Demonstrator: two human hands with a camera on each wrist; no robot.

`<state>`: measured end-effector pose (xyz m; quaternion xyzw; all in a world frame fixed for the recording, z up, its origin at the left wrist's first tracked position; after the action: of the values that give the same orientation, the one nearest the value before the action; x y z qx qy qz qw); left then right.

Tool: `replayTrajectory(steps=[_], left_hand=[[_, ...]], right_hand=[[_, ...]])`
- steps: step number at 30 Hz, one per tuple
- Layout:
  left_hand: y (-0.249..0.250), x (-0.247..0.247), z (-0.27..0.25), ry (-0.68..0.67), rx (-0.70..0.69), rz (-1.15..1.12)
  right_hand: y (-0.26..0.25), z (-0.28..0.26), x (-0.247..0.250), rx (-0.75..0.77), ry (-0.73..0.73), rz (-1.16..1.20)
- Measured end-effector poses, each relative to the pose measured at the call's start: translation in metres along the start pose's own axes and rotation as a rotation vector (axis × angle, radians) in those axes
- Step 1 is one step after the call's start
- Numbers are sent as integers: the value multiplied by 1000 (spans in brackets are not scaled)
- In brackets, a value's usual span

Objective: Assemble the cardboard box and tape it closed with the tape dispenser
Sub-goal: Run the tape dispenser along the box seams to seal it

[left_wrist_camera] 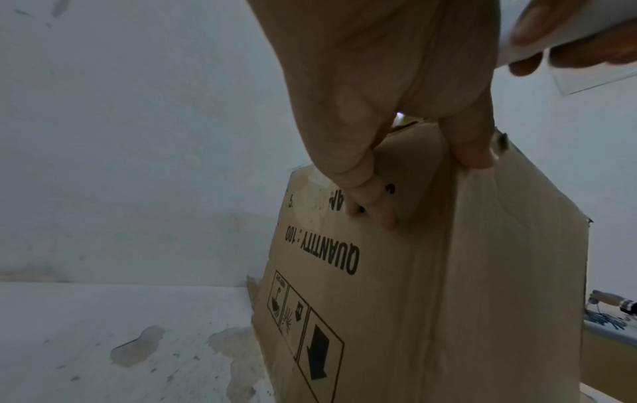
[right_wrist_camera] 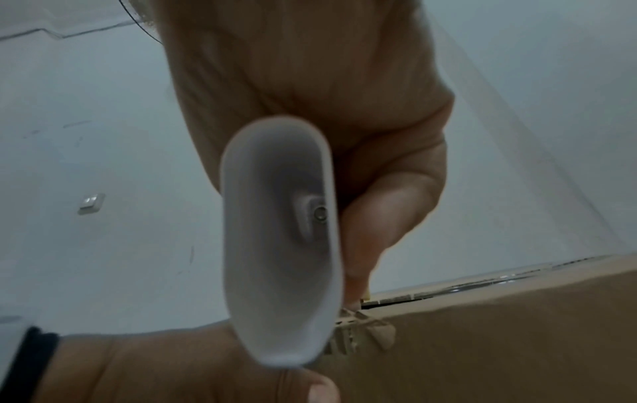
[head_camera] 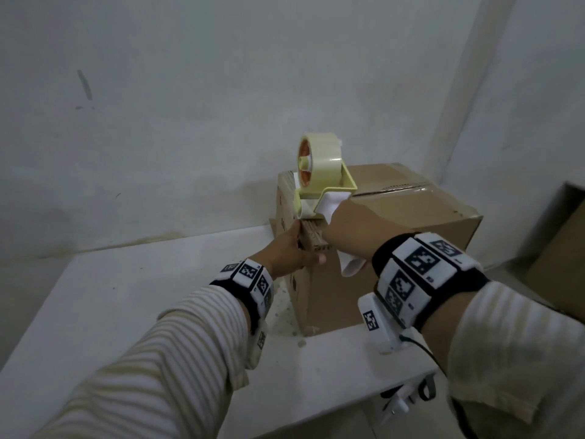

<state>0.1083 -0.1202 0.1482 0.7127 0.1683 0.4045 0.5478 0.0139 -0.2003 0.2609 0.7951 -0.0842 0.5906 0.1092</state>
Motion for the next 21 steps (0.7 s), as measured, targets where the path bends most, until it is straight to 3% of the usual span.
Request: replayTrajectory(steps=[3, 7, 10, 12, 16, 21], left_hand=[[-3, 1, -3, 41, -15, 47], [-7, -5, -6, 147, 6, 203], [-8, -11, -9, 235, 5, 144], [-6, -15, -15, 270, 2, 66], [-7, -21, -18, 279, -65, 105], [-9, -24, -14, 281, -53, 288]], right_hand=[[3, -18, -5, 25, -13, -129], [12, -39, -9, -23, 8, 23], [18, -51, -13, -8, 113, 214], [21, -58, -18, -14, 81, 228], [24, -64, -25, -43, 21, 250], [28, -71, -30, -24, 15, 196]])
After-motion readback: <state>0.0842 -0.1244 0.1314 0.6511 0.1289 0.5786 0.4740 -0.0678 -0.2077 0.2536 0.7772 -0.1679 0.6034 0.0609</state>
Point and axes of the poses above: each hand's wrist, its own z-axis towards the middle knuckle, its own x-axis out of the back of the hand, y = z × x, the point moved 1 cm from there along z, towards the middle knuckle, and after that the axes turned 2 degrees about -x, right-handed, at the moved point
